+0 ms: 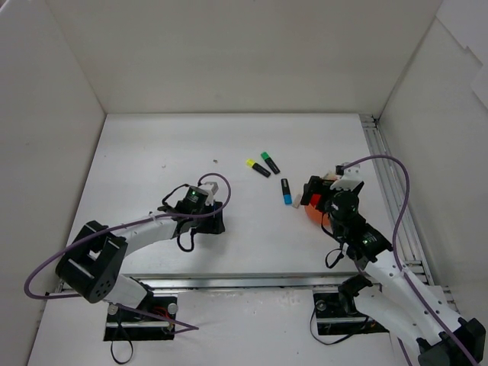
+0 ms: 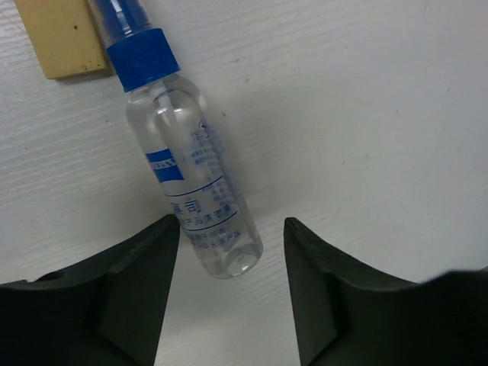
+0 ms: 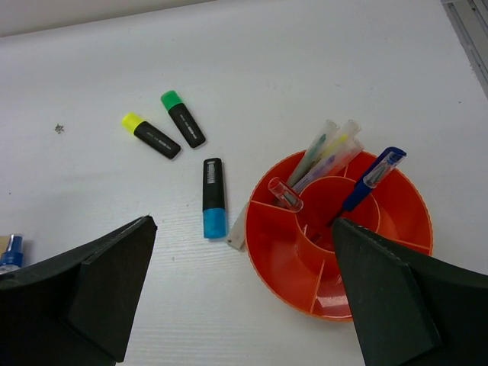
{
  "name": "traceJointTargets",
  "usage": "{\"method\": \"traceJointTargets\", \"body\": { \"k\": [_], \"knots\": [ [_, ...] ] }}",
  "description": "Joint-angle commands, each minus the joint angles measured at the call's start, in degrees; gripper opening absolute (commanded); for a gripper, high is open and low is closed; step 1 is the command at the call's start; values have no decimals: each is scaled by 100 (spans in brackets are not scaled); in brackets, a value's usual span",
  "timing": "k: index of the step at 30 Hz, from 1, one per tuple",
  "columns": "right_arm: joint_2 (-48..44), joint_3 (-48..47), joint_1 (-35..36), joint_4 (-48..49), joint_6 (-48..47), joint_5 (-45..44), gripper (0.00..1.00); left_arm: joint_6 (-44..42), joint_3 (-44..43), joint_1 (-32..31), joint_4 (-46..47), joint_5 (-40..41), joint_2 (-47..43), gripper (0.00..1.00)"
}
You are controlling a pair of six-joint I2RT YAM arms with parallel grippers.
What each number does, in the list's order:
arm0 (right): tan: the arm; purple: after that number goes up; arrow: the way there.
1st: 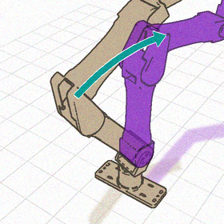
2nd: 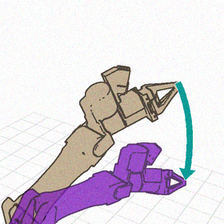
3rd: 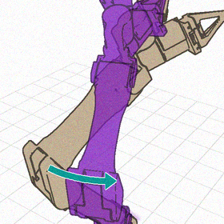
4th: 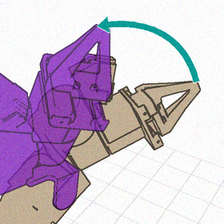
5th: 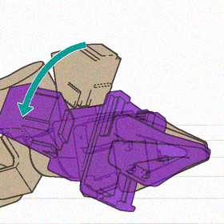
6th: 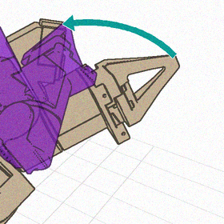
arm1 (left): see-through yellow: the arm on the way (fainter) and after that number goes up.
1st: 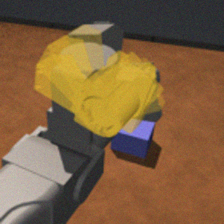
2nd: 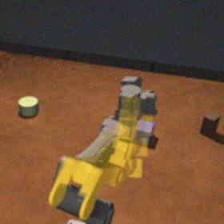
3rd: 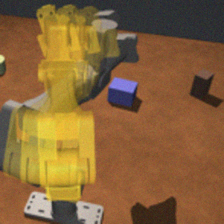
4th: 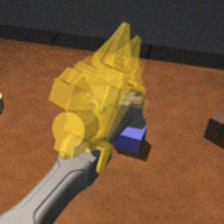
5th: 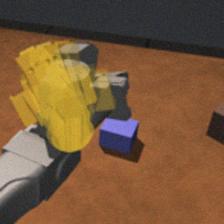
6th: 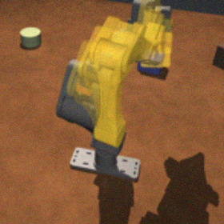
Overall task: Sort the stationery into containers
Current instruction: Pick up the stationery from the center of the board.
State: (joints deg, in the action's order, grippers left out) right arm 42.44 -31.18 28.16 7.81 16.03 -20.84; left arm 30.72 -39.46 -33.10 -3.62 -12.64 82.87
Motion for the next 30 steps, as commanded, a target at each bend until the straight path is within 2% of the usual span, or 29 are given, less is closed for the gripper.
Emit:
{"method": "traceJointTargets", "body": {
  "k": [1, 6, 7, 10, 17, 21, 24, 30],
  "knots": [
    [-121, -345, 23, 133, -83, 141, 98, 22, -105, -56, 318, -28, -60, 49],
    [-69, -424, 23, 27, -153, 536, 98, -136, -360, -56, 300, 130, 53, 39],
    [-17, -450, 49, 19, -170, 615, 98, -241, -500, -56, 170, 148, 97, 27],
    [45, -520, 75, -60, -188, 721, 98, -400, -747, -56, -155, 201, 194, 0],
    [133, -573, 75, 80, -171, 1318, 98, -593, -580, -389, -104, 315, -525, 0],
    [432, -714, 110, 334, -65, 2361, 98, -1075, -317, -924, 168, 359, -1498, 0],
    [739, -767, 294, 658, 119, 2716, 98, -1261, -176, -1093, 535, 316, -2090, 0],
    [1398, -793, 734, 1669, 646, 3076, 98, -1411, -333, -1304, 599, 227, -2284, 0]
  ]
}}
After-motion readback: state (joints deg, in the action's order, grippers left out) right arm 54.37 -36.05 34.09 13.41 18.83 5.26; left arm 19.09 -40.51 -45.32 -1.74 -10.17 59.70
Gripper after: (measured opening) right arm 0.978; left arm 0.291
